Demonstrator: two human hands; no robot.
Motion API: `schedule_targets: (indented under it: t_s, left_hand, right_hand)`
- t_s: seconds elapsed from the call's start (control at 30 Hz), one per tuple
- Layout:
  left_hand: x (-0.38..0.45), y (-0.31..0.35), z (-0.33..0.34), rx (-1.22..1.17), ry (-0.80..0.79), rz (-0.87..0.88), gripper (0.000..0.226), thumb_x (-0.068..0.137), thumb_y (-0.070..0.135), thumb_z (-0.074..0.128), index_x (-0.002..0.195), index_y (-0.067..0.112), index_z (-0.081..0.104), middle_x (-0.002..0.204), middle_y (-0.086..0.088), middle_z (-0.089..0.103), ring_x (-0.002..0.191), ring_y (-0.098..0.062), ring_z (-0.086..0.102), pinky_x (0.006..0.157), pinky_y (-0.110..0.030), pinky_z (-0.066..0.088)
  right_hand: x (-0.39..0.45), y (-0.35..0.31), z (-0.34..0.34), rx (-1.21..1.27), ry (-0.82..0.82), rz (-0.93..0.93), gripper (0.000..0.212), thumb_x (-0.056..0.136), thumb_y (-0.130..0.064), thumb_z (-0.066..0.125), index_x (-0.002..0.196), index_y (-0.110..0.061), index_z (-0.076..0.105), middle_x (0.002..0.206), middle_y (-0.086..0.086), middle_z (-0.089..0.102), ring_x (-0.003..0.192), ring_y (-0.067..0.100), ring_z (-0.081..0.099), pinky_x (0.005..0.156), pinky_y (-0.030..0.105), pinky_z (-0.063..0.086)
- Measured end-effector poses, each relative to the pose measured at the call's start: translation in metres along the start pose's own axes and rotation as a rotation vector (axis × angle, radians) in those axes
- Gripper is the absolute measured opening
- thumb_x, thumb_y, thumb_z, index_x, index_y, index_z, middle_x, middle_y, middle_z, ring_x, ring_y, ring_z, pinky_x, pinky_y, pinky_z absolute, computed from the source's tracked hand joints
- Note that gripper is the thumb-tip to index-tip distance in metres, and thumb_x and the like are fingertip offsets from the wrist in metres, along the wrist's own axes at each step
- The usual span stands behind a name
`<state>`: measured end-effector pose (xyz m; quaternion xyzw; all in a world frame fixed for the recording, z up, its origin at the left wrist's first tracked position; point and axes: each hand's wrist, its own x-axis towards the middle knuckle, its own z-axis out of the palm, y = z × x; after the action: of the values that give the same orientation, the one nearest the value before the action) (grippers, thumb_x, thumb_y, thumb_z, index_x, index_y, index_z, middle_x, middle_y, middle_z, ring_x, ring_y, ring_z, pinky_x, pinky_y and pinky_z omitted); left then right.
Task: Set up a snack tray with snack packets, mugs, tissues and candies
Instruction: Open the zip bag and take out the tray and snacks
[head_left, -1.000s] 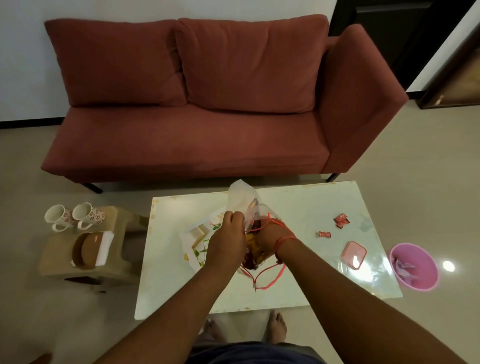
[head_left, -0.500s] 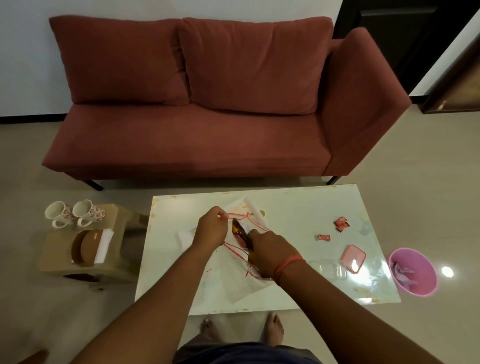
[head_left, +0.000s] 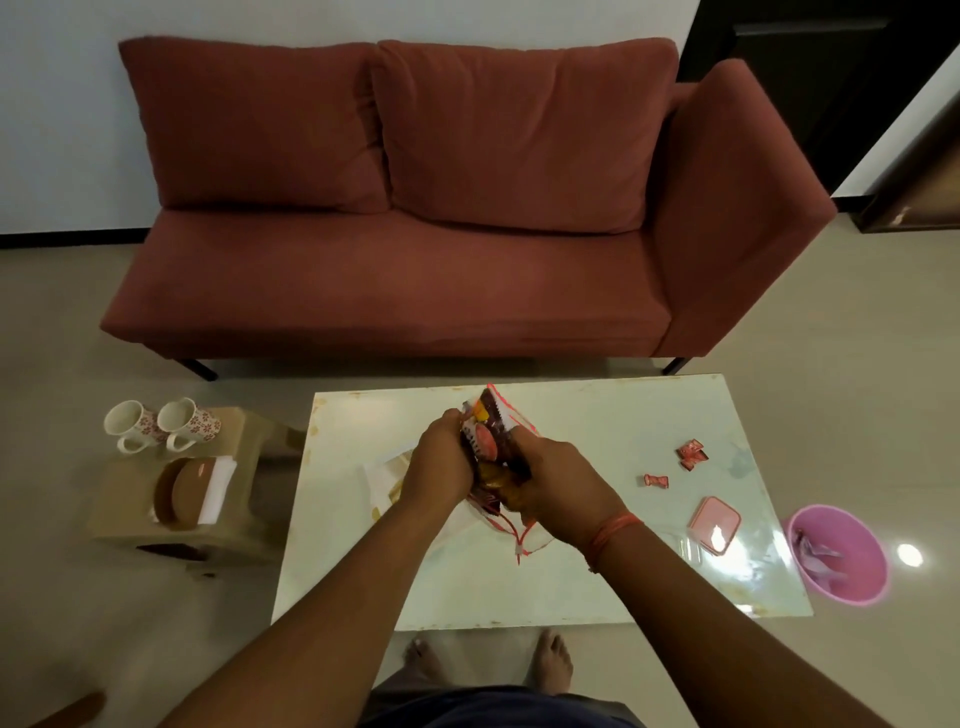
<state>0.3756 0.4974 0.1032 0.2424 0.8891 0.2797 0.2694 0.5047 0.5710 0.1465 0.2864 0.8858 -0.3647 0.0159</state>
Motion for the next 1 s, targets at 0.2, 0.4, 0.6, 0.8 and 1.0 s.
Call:
schedule_targets:
  t_s: [0.2, 0.4, 0.6, 0.8, 1.0]
  left_hand:
    - [0.007, -0.008, -0.006, 0.095, 0.029, 0.0, 0.024, 0.1, 0.014, 0.048, 0.124, 0.013, 0.053, 0.119, -0.009, 0.064, 0.106, -0.026, 0.064, 0.089, -0.036, 0.055]
    - [0.008, -0.025, -0.012, -0.006, 0.044, -0.059, 0.025, 0.103, 0.02, 0.04, 0.123, 0.009, 0.053, 0.125, -0.013, 0.062, 0.113, -0.028, 0.059, 0.083, -0.03, 0.045]
    - [0.014, -0.033, -0.019, -0.212, 0.078, -0.223, 0.027, 0.103, 0.031, 0.04, 0.124, 0.015, 0.049, 0.13, -0.008, 0.059, 0.115, -0.029, 0.059, 0.095, -0.039, 0.05]
    - [0.006, -0.067, -0.021, -0.348, 0.206, -0.319, 0.022, 0.103, 0.031, 0.04, 0.118, 0.022, 0.052, 0.119, -0.005, 0.061, 0.107, -0.027, 0.061, 0.093, -0.046, 0.055]
    - [-0.009, -0.098, -0.015, -0.627, 0.297, -0.464, 0.02, 0.102, 0.025, 0.047, 0.118, 0.026, 0.058, 0.109, -0.003, 0.061, 0.087, -0.023, 0.06, 0.06, -0.033, 0.055]
  right_hand:
    - [0.001, 0.002, -0.026, 0.264, 0.099, 0.097, 0.031, 0.095, -0.019, 0.058, 0.124, -0.027, 0.055, 0.101, -0.002, 0.071, 0.076, 0.01, 0.067, 0.073, 0.021, 0.058]
    - [-0.003, 0.015, -0.053, 0.704, -0.015, 0.176, 0.039, 0.089, -0.014, 0.066, 0.124, -0.029, 0.059, 0.113, -0.001, 0.071, 0.097, 0.025, 0.07, 0.079, 0.048, 0.06]
    - [-0.014, 0.036, -0.066, 1.116, -0.139, 0.164, 0.04, 0.09, -0.002, 0.058, 0.125, -0.021, 0.059, 0.115, 0.008, 0.071, 0.096, 0.033, 0.07, 0.067, 0.041, 0.059]
    - [0.018, 0.087, -0.036, 1.0, 0.049, 0.311, 0.037, 0.091, -0.003, 0.061, 0.124, -0.019, 0.059, 0.108, 0.008, 0.073, 0.084, 0.033, 0.073, 0.065, 0.045, 0.06]
    - [0.081, 0.138, 0.044, 0.61, -0.002, 0.504, 0.04, 0.084, -0.01, 0.056, 0.12, -0.025, 0.061, 0.105, 0.004, 0.071, 0.09, 0.024, 0.07, 0.081, 0.043, 0.06]
